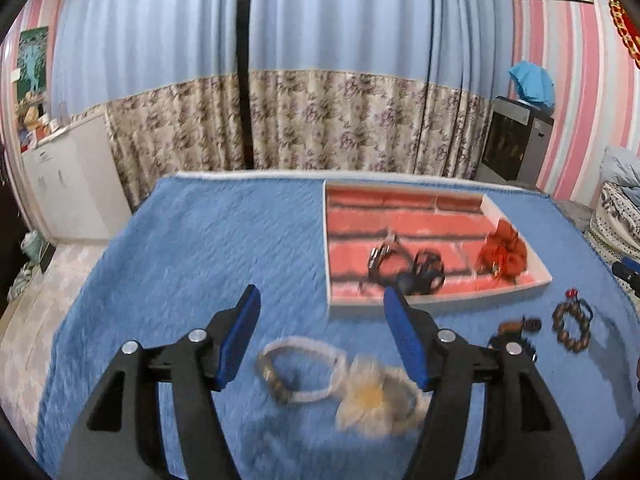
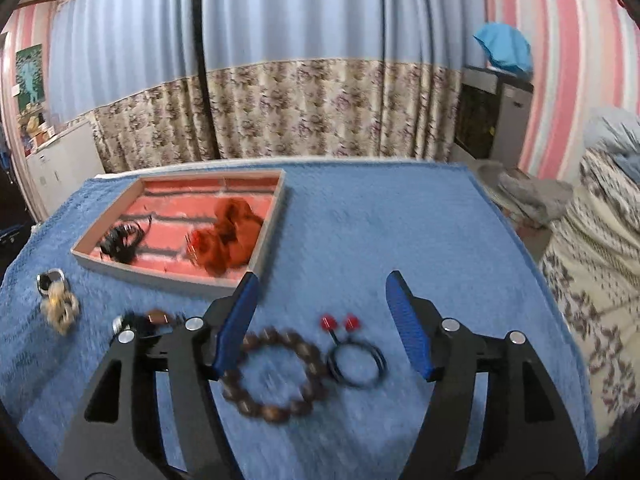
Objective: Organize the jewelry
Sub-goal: 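Move the left tool to the cream flower scrunchie while the right tool reaches the black hair tie, then grasp the flower scrunchie with the left tool while the right tool grasps the black hair tie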
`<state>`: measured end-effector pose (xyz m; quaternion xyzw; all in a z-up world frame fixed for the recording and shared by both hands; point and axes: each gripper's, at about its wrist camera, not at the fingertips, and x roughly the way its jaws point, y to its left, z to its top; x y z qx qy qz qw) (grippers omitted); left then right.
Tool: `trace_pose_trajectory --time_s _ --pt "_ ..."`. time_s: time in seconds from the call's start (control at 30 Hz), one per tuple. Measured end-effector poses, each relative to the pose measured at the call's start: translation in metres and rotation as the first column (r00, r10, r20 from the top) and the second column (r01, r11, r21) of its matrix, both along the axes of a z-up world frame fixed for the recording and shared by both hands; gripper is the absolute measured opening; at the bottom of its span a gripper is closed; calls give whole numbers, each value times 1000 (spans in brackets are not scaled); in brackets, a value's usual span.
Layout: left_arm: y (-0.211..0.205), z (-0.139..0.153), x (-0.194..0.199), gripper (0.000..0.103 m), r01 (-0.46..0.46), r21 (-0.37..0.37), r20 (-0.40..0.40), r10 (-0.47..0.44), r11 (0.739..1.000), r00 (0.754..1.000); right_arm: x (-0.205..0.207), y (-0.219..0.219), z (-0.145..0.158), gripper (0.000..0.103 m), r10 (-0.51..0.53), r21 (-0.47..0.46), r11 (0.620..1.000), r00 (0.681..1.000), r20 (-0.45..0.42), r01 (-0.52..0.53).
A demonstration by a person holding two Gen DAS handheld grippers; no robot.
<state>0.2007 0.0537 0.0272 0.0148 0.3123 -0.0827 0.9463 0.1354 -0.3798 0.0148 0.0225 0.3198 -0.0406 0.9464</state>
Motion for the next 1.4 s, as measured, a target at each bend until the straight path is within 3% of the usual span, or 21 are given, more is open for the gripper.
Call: trace_pose_trajectory --time_s 0.13,0.33,0.73,1.03,1.17,1.33,1.4 --pt "2 -18 -20 63 -15 -2 -13 15 1000 1000 -15 2 -19 66 -27 -27 999 999 -29 26" --pt "-2 -41 -37 63 -6 -11 -64 5 1000 998 -19 6 -39 66 -15 6 1000 997 -73 15" --pt "-41 -52 -50 63 83 -31 -92 -85 996 992 -17 21 -47 65 12 62 998 996 -88 -7" --pt "-80 -61 -35 63 128 -9 -115 -129 992 985 1 91 -43 65 133 104 987 989 -64 -126" --pt "-83 -64 -28 62 139 -14 -121 -140 990 983 16 126 -55 59 189 109 978 977 -97 -179" --pt "-77 -65 -24 62 143 -28 -119 -145 989 982 34 153 -65 59 204 103 976 971 -127 -191" --pt "-78 -67 -20 62 151 -28 -130 -153 988 980 41 156 -71 54 196 105 978 969 -151 -181"
